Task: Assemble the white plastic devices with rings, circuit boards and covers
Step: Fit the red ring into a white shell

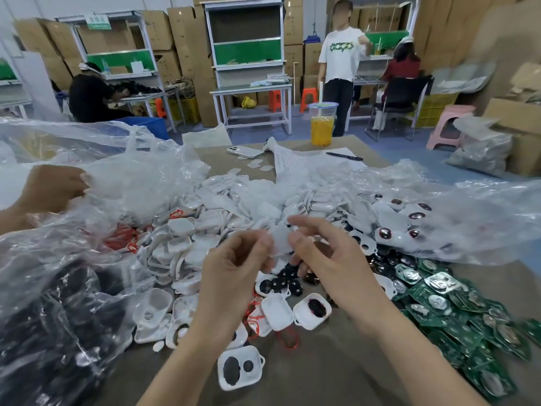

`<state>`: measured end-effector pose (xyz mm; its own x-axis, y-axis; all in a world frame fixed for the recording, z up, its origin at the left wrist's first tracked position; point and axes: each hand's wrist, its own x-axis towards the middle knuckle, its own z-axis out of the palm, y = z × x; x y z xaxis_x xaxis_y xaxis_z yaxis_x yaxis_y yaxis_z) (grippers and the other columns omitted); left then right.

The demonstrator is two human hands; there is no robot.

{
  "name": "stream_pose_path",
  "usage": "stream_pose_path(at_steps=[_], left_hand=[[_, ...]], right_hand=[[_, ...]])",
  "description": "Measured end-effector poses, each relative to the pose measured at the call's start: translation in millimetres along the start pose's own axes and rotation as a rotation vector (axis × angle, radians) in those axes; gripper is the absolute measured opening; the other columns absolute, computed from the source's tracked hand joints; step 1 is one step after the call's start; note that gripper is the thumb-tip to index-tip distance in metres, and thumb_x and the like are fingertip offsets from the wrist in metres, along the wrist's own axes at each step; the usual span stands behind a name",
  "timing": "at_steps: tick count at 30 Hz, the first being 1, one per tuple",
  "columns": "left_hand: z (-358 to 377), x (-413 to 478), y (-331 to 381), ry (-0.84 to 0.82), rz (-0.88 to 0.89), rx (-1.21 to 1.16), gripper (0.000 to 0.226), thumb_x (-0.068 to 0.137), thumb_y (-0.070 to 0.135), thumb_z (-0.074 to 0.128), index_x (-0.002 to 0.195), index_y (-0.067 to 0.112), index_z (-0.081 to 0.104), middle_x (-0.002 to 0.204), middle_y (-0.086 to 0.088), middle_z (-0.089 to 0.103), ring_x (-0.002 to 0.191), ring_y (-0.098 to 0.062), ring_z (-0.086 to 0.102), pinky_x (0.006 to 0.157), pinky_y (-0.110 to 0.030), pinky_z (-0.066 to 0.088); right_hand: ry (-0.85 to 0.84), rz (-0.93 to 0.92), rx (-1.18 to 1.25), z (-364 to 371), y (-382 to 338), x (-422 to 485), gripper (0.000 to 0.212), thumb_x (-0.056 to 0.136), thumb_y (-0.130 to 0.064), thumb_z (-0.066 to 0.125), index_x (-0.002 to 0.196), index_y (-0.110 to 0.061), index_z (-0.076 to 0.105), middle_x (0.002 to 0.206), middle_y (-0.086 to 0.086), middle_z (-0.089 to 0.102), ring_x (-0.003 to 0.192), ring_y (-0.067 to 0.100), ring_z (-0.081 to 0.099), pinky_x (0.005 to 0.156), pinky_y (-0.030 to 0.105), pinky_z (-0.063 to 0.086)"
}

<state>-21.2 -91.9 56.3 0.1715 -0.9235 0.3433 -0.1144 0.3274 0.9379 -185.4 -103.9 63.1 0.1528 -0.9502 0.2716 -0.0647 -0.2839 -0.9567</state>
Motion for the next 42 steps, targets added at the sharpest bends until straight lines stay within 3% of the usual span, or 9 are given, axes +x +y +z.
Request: stream_pose_path(at_steps=[3, 5, 13, 18, 22, 26, 42], left_hand=[[4, -3, -2, -0.085, -0.061, -0.078, 0.015, 0.096, 0.011, 0.067, 0.094, 0.02, 0.078, 0.074, -0.003, 0.075, 0.067, -0.011, 0.07, 0.064, -0.015, 0.053], [4, -3, -3, -0.109, -0.098, -0.127, 0.017, 0.097, 0.01, 0.065, 0.099, 0.021, 0.078, 0.079, -0.006, 0.076, 0.07, -0.015, 0.071, 0.07, -0.02, 0.056], [2, -1, -6, -0.085, -0.169, -0.204, 0.023, 0.098, 0.013, 0.062, 0.113, 0.026, 0.072, 0.082, -0.011, 0.076, 0.076, -0.022, 0.074, 0.074, -0.023, 0.058], [1, -1, -6, -0.068, -0.146, -0.173, 0.021, 0.098, 0.014, 0.064, 0.112, 0.027, 0.071, 0.079, -0.008, 0.076, 0.074, -0.02, 0.074, 0.07, -0.018, 0.056], [1, -1, -7, -0.05, -0.134, -0.157, 0.018, 0.096, 0.017, 0.065, 0.11, 0.028, 0.072, 0.078, -0.007, 0.076, 0.073, -0.018, 0.074, 0.067, -0.014, 0.054], [2, -2, -7, -0.055, -0.119, -0.154, 0.02, 0.097, 0.016, 0.065, 0.107, 0.031, 0.073, 0.081, -0.006, 0.077, 0.075, -0.018, 0.074, 0.07, -0.016, 0.055], [3, -3, -7, -0.082, -0.056, -0.07, 0.02, 0.097, 0.014, 0.066, 0.109, 0.03, 0.069, 0.084, 0.0, 0.077, 0.08, -0.012, 0.073, 0.072, -0.012, 0.051]], right_hand=[[0.005, 0.005, 0.061, -1, 6, 4, 0.01, 0.092, -0.029, 0.07, 0.099, -0.032, 0.077, 0.075, -0.001, 0.071, 0.061, 0.011, 0.063, 0.06, 0.024, 0.054], [0.025, 0.059, 0.131, -4, 11, 5, 0.013, 0.093, -0.023, 0.069, 0.096, -0.03, 0.079, 0.066, 0.0, 0.069, 0.058, 0.01, 0.062, 0.059, 0.02, 0.053], [-0.006, 0.164, 0.36, -7, 20, 12, 0.021, 0.089, -0.023, 0.066, 0.104, -0.026, 0.08, 0.076, 0.005, 0.071, 0.07, 0.013, 0.065, 0.062, 0.022, 0.054], [-0.006, 0.187, 0.467, -8, 22, 13, 0.027, 0.097, -0.007, 0.057, 0.101, -0.02, 0.08, 0.082, 0.006, 0.073, 0.067, 0.013, 0.067, 0.057, 0.021, 0.054], [-0.002, 0.201, 0.529, -9, 21, 14, 0.021, 0.089, -0.024, 0.064, 0.101, -0.017, 0.08, 0.08, 0.002, 0.069, 0.064, 0.015, 0.066, 0.054, 0.022, 0.053], [-0.035, 0.198, 0.438, -8, 23, 13, 0.039, 0.071, -0.041, 0.078, 0.104, -0.02, 0.08, 0.079, 0.004, 0.068, 0.063, 0.015, 0.061, 0.055, 0.023, 0.052], [-0.011, 0.134, 0.286, -16, 30, 16, 0.024, 0.083, -0.031, 0.077, 0.106, -0.03, 0.078, 0.065, 0.002, 0.062, 0.056, 0.015, 0.054, 0.057, 0.022, 0.051]])
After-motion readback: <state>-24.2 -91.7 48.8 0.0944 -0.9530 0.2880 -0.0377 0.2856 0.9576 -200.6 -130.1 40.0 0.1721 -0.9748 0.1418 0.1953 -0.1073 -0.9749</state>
